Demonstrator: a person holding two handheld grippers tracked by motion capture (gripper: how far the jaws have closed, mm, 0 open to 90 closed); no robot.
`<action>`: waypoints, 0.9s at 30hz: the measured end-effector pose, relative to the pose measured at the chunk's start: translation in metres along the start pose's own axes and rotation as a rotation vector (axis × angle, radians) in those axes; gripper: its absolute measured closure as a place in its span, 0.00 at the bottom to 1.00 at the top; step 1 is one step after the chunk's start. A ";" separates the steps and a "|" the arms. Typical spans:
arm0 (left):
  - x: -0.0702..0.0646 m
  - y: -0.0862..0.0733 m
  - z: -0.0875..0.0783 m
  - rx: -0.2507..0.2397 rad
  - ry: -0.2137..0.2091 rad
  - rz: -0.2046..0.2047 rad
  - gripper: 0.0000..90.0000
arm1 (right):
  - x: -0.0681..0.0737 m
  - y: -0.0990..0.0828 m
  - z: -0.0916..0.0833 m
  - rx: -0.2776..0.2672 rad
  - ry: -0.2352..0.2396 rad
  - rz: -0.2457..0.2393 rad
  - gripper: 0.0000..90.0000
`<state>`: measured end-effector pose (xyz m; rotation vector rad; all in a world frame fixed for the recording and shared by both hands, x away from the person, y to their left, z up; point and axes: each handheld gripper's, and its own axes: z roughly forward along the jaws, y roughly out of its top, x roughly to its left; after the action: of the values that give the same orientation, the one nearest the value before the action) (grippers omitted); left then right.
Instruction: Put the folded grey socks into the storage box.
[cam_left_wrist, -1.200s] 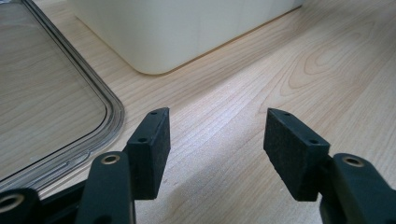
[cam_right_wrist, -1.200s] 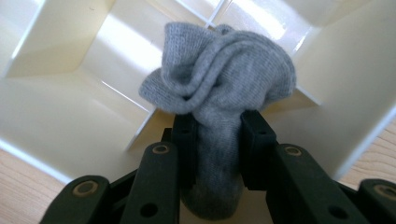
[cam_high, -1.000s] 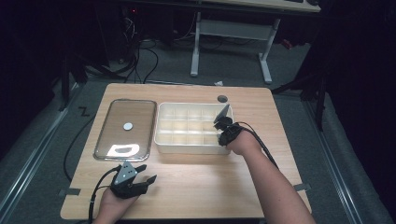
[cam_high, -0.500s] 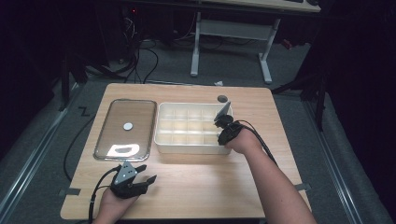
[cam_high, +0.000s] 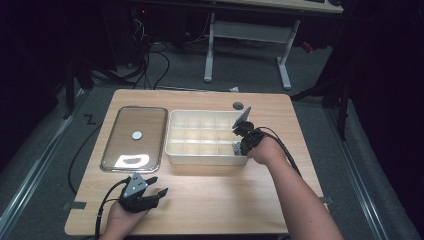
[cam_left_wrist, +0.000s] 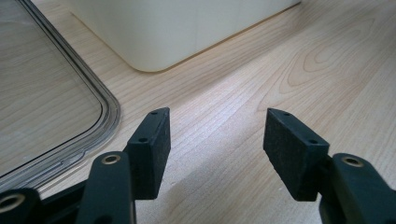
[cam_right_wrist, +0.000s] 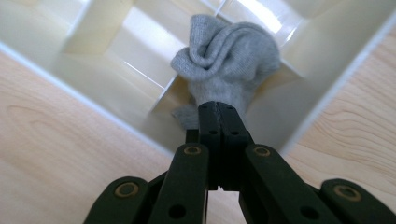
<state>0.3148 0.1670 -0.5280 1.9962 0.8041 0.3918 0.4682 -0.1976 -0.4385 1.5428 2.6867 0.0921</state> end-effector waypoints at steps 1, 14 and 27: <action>0.000 0.000 0.000 0.004 0.000 0.002 0.47 | -0.001 0.001 0.005 0.002 0.008 0.002 1.00; 0.000 0.000 0.000 0.006 -0.003 0.004 0.47 | -0.002 0.001 -0.013 -0.079 0.010 0.031 0.98; 0.000 -0.001 0.001 0.006 0.000 -0.002 0.47 | -0.006 0.022 0.021 -0.019 -0.004 0.052 1.00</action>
<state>0.3154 0.1670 -0.5290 2.0004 0.8083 0.3888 0.4909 -0.1910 -0.4580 1.6053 2.6355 0.1154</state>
